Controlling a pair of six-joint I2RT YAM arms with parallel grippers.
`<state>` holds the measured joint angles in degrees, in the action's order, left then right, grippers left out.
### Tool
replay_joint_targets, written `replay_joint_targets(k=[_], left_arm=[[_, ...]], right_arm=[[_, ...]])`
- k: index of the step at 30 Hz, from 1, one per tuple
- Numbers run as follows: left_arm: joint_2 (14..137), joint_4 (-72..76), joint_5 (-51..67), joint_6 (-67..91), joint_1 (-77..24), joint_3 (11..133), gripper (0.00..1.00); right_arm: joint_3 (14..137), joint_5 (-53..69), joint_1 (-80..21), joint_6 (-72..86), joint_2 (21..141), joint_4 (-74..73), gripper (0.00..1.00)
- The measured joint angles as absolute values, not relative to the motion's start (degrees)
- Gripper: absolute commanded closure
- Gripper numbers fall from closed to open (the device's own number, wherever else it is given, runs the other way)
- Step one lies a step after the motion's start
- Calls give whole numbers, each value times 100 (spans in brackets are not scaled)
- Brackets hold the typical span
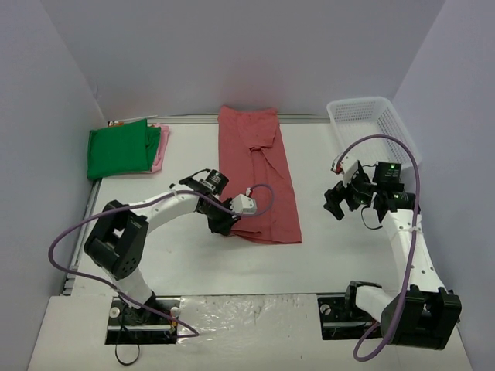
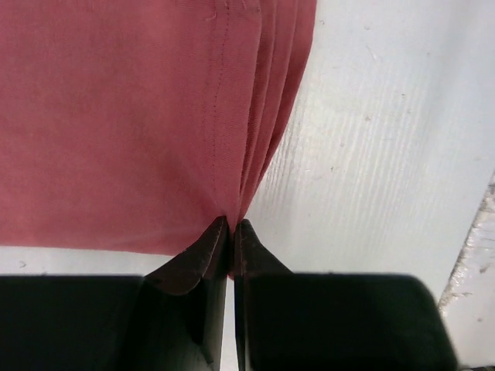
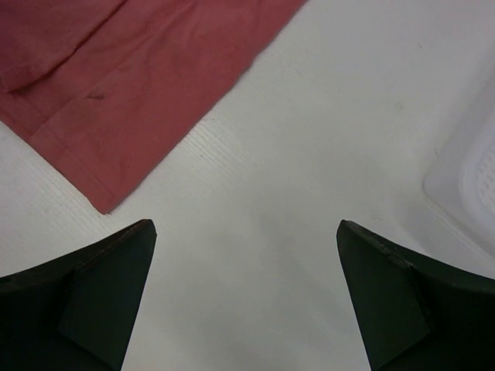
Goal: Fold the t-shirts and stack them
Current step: Grab the bottom of the folded rectangular tshirt with both arms
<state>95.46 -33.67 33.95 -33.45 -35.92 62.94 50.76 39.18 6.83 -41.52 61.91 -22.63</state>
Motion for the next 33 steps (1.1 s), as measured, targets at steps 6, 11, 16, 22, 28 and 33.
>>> replay_joint_targets(k=[6,11,16,22,28,33], left_arm=[[9981,-3763,3979,-3535,-3452,6484,98],[10151,-3986,4259,-3612,-3400,6484,98],[10374,-4189,4637,-3710,-3103,6560,98],[10617,-4434,4897,-3804,-2856,6722,98],[10678,-4644,5100,-3918,-2740,6847,98],[10868,-4735,5164,-4003,-2698,6928,98]], right_arm=[[4821,4438,154,-5463,6427,-2580,2],[4803,4427,-980,-6149,6949,-3033,15],[4801,4132,-1669,-6447,7463,-3227,35],[4665,3656,-1804,-6740,7773,-3181,47],[4355,3435,-1905,-6759,7778,-2921,59],[4311,3393,-2237,-6598,7778,-2652,62]])
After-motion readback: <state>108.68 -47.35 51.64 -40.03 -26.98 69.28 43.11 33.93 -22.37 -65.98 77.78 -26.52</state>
